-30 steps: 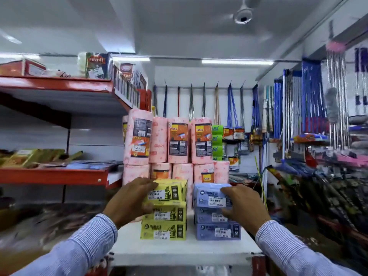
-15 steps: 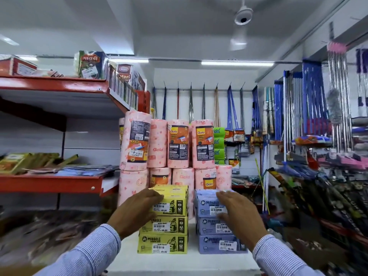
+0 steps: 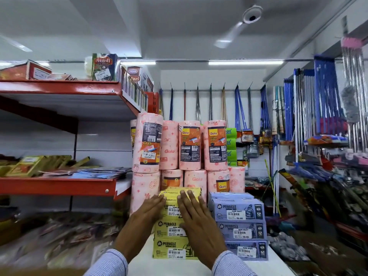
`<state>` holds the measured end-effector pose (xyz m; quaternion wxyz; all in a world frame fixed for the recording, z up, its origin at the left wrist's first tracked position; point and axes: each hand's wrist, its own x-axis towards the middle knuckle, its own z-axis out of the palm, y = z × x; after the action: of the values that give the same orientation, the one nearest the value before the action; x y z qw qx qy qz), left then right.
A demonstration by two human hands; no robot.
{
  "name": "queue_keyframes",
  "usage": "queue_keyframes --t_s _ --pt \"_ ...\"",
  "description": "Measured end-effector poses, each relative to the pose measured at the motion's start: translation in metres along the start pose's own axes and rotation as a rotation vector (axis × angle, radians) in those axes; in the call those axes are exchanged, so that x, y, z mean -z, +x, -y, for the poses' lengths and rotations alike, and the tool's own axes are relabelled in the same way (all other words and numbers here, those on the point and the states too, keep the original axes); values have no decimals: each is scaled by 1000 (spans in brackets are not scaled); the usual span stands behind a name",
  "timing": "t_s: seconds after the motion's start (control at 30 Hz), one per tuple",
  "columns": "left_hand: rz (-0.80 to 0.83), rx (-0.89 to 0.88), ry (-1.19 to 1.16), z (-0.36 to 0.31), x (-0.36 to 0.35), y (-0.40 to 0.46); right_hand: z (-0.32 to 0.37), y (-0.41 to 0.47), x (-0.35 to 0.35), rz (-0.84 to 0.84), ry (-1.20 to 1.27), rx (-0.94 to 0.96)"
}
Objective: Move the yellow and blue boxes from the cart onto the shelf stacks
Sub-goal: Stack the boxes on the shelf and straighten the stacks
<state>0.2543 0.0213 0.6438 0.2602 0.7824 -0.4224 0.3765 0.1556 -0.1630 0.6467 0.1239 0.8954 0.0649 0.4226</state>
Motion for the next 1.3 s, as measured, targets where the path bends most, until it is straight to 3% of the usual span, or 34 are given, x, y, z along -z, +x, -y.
queue_keyframes --t_s 0.17,0.53,1.0,1.3 --pt "-9 -33 -3 6 -4 -2 0 -3 -2 -9 -23 -3" --pt "-73 -222 468 -17 -4 -5 -7 -13 6 -12 -14 10" --pt "-3 -300 359 -134 -64 40 -122 -79 39 -64 -56 -166" --pt "75 -261 346 -154 -89 55 -152 -82 18 -53 -62 -121"
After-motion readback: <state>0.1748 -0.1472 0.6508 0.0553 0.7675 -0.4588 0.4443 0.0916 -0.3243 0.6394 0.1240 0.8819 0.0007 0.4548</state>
